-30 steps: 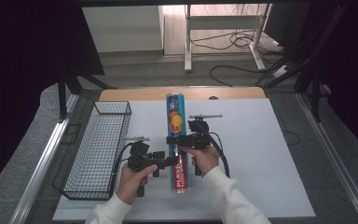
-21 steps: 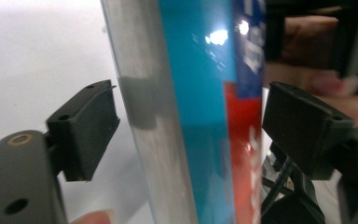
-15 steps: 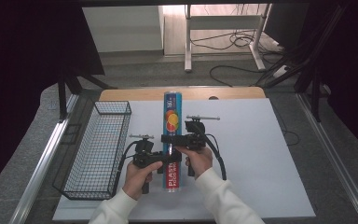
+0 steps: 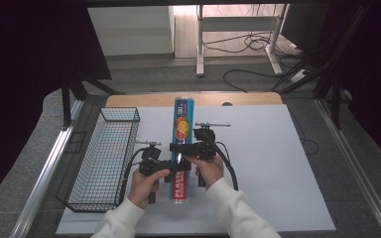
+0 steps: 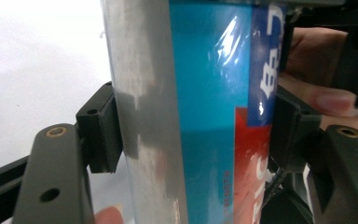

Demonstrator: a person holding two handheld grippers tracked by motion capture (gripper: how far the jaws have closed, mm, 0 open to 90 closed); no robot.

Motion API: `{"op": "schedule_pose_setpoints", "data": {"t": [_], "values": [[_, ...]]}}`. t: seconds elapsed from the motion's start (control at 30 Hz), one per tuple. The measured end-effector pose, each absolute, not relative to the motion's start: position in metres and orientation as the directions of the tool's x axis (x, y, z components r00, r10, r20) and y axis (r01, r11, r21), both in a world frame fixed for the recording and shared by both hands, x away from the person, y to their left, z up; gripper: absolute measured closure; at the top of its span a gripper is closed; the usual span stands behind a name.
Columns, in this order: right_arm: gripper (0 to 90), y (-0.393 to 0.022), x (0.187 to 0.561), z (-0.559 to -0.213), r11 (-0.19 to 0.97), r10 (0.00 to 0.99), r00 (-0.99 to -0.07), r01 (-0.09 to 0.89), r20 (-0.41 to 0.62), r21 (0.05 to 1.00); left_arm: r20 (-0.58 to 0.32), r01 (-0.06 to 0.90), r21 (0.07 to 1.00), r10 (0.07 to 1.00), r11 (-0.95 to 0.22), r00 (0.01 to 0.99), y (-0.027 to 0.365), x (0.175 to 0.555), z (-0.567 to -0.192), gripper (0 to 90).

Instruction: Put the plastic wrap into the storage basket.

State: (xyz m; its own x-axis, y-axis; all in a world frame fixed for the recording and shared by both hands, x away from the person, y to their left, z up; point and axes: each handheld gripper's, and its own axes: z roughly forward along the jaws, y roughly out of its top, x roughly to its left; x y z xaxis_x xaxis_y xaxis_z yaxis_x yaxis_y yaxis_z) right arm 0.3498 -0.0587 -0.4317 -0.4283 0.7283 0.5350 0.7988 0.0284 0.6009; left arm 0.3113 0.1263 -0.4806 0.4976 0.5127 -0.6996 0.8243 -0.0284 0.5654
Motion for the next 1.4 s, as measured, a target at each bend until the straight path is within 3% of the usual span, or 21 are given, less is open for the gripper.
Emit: {"op": "schedule_pose_setpoints", "data": {"t": [0.43,0.73,0.97,1.13,1.4], "values": [[18.8,-0.065,0.354,-0.428,0.053,0.716,-0.463,0.782,0.522,0.621,-0.733,0.816,0.579,0.442,0.006,0.517,0.142,0.313,-0.479,31.7],[11.2,-0.082,0.355,-0.424,0.049,0.667,-0.485,0.786,0.565,0.617,-0.731,0.809,0.586,0.451,0.031,0.512,0.156,0.310,-0.477,31.7],[13.2,-0.119,0.337,-0.419,0.085,0.730,-0.522,0.709,0.440,0.700,-0.701,0.788,0.613,0.501,0.060,0.508,0.182,0.300,-0.458,31.7],[14.8,-0.164,0.325,-0.430,0.208,0.756,-0.569,0.679,0.325,0.704,-0.660,0.777,0.628,0.560,0.046,0.501,0.196,0.293,-0.443,31.7],[17.6,-0.212,0.322,-0.452,0.196,0.760,-0.551,0.700,0.345,0.687,-0.589,0.771,0.637,0.644,-0.002,0.488,0.214,0.285,-0.419,31.7]]}}
